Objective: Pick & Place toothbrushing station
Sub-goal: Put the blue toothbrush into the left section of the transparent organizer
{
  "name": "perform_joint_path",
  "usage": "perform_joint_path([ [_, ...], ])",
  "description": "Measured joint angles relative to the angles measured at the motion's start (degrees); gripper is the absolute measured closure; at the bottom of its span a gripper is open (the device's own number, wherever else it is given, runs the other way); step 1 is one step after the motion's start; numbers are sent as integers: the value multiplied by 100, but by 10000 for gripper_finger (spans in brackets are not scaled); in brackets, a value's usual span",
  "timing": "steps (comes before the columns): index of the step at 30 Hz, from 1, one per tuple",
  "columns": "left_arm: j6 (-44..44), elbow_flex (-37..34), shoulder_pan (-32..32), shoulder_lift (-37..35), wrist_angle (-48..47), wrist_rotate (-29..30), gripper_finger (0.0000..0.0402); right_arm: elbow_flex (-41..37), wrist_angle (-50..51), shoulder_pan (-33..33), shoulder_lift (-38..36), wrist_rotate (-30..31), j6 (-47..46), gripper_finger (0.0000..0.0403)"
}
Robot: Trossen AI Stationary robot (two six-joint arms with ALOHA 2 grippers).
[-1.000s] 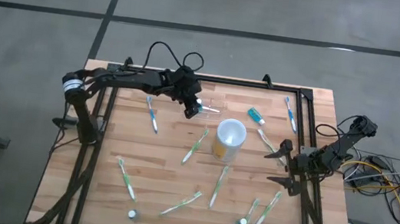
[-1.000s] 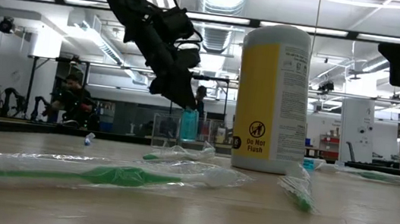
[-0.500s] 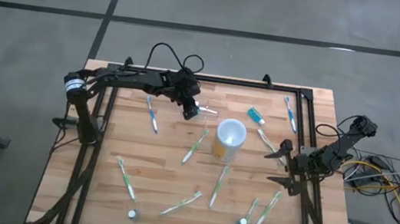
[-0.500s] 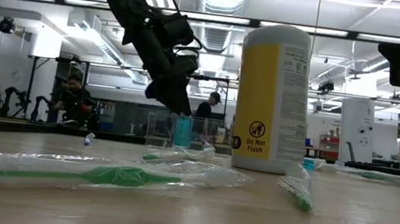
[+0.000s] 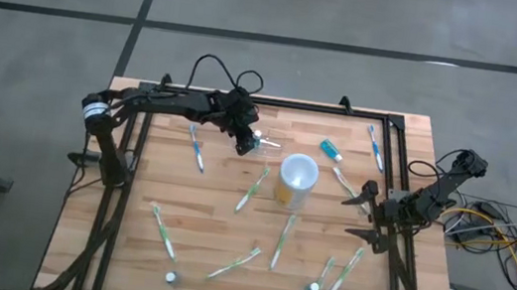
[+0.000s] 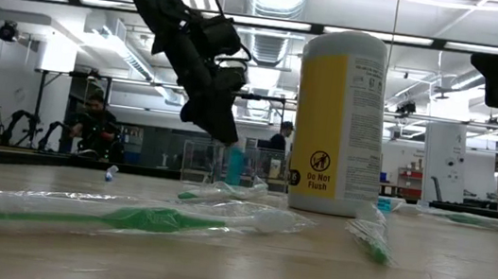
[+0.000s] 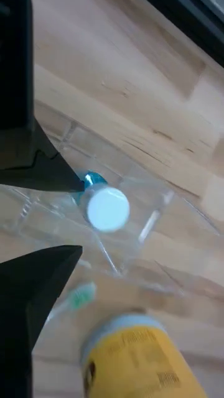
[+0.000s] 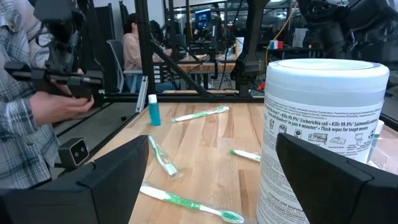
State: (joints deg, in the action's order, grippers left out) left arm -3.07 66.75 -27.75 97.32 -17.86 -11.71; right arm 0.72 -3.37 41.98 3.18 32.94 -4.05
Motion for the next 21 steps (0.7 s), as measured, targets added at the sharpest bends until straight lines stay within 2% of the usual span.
perform_joint_path([
  [7, 132, 43, 0, -680, -47, -77, 248, 0, 0, 0, 2, 0, 0, 58],
  [21, -207, -337, 152, -2403, -1872, -67, 248, -1, 0, 1, 4, 1, 0, 56],
])
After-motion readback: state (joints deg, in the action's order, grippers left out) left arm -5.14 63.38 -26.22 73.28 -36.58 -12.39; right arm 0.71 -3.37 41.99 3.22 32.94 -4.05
